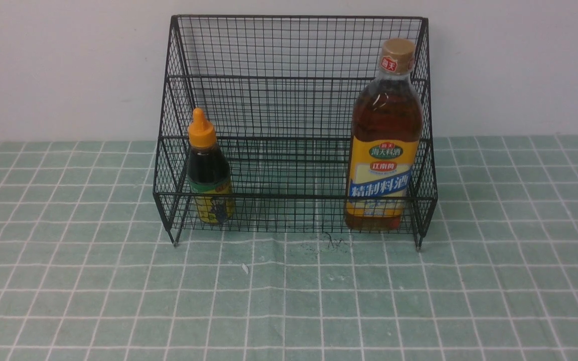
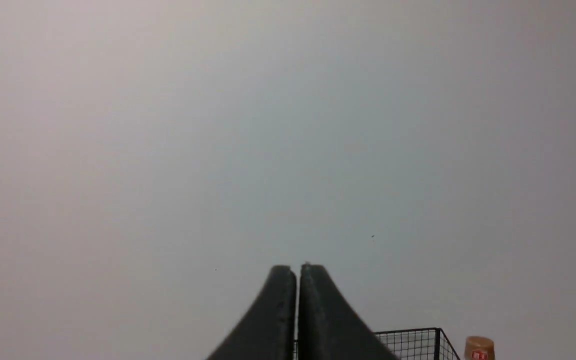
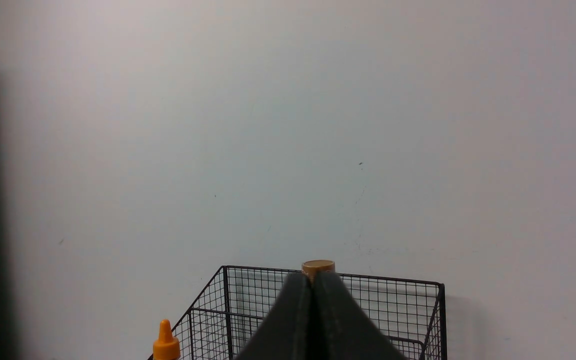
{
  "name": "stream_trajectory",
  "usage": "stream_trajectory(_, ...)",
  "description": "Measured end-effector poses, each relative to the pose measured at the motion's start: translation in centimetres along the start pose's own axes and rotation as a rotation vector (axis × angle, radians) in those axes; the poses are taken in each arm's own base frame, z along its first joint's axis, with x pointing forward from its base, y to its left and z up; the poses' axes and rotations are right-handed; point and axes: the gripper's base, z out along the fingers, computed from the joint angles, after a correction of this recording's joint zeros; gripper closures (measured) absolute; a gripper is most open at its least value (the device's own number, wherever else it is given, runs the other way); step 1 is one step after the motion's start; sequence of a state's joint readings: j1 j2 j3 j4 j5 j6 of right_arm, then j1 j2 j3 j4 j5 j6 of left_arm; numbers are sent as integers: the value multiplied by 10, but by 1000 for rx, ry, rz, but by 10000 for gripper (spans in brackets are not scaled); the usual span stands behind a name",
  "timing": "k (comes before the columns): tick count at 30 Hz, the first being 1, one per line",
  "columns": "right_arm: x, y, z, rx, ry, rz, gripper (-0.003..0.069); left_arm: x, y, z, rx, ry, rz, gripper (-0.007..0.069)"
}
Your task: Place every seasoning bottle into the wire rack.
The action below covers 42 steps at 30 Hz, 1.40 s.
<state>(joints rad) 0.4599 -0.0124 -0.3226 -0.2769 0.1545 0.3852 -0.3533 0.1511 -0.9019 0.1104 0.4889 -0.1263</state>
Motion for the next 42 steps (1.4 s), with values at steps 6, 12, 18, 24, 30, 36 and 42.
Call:
stream_trajectory(6, 0, 0, 0, 0, 0, 0, 673, 81, -1, 31, -12, 107, 41, 631)
stream_trajectory(12, 0, 0, 0, 0, 0, 0, 673, 179, 11, 30, -170, 293, 70, 631)
stream_trajectory(18, 0, 0, 0, 0, 0, 0, 673, 257, 22, 2, -301, 438, 75, 631)
stream_trajectory(24, 0, 0, 0, 0, 1, 0, 673, 276, 23, -9, -334, 615, 49, 631)
stream_trajectory(30, 0, 0, 0, 1, 1, 0, 673, 278, 23, -10, -335, 638, 47, 631)
stream_trajectory(36, 0, 0, 0, 1, 1, 0, 673, 278, 23, -10, -335, 637, 47, 631)
stream_trajectory(42, 0, 0, 0, 1, 1, 0, 673, 278, 23, -10, -336, 639, 47, 631)
